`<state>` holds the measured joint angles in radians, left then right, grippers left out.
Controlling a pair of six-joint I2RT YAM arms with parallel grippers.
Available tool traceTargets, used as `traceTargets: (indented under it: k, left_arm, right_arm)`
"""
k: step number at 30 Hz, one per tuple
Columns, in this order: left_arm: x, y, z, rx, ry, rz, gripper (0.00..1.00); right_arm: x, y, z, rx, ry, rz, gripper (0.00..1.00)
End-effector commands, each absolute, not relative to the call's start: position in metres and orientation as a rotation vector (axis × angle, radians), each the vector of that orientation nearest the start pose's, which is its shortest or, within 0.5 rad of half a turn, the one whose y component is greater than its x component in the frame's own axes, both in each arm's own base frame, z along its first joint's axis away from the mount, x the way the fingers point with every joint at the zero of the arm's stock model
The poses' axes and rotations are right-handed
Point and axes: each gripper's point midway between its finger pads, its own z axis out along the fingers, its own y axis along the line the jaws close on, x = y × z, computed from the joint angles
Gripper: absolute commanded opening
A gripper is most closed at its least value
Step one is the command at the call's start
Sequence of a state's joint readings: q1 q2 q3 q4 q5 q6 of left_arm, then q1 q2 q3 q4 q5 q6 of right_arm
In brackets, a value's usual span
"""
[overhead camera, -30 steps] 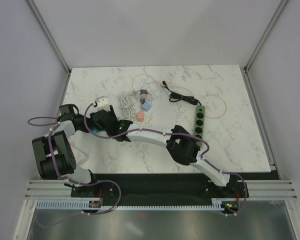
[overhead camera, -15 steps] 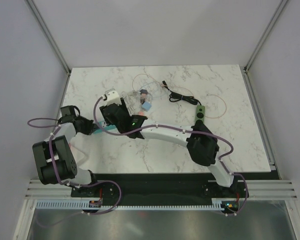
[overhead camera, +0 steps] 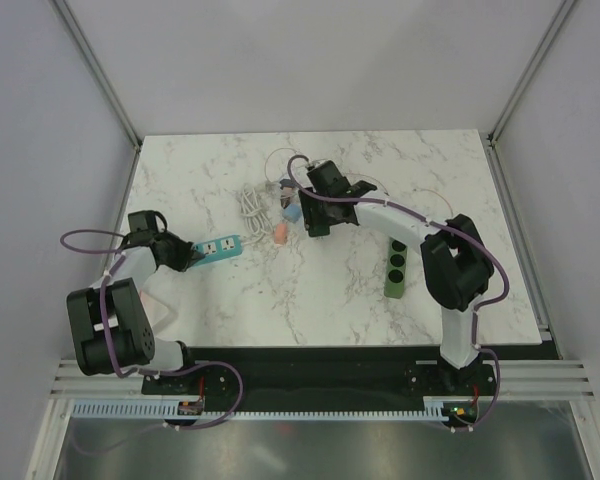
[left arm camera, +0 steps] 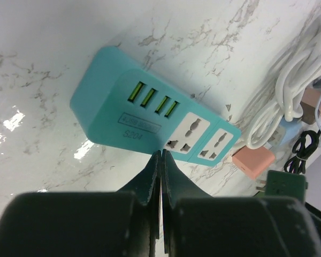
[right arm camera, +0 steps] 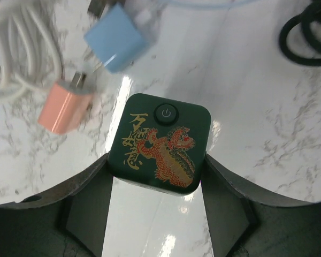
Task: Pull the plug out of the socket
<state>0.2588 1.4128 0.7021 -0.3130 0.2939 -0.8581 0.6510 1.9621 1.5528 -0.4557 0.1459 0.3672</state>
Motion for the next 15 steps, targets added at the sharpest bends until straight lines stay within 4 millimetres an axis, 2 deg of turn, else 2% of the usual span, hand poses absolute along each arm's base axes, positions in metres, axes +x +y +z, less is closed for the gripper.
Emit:
traceTargets:
  k: [1,4,8,15]
  left_arm:
    - [0.314,-0.006,0.063,-1.158,2.306,-0.592,0.02]
    - [0.317,-0.009,0.073,-1.099,2.293,-0.592,0.02]
    - [0.318,-0.011,0.079,-1.066,2.285,-0.586,0.02]
    - [0.319,-0.018,0.079,-1.028,2.301,-0.619,0.02]
  right_arm:
    - [0.365,0.313,0.121,-0.463,2.447,0.425,0.0]
    - [0.358,0.31,0.107,-0.529,2.503,0.41,0.0]
    - [0.362,0.31,0.092,-0.55,2.542,0.379,0.03]
    - [0.367,0.316,0.073,-0.559,2.556,0.376,0.29]
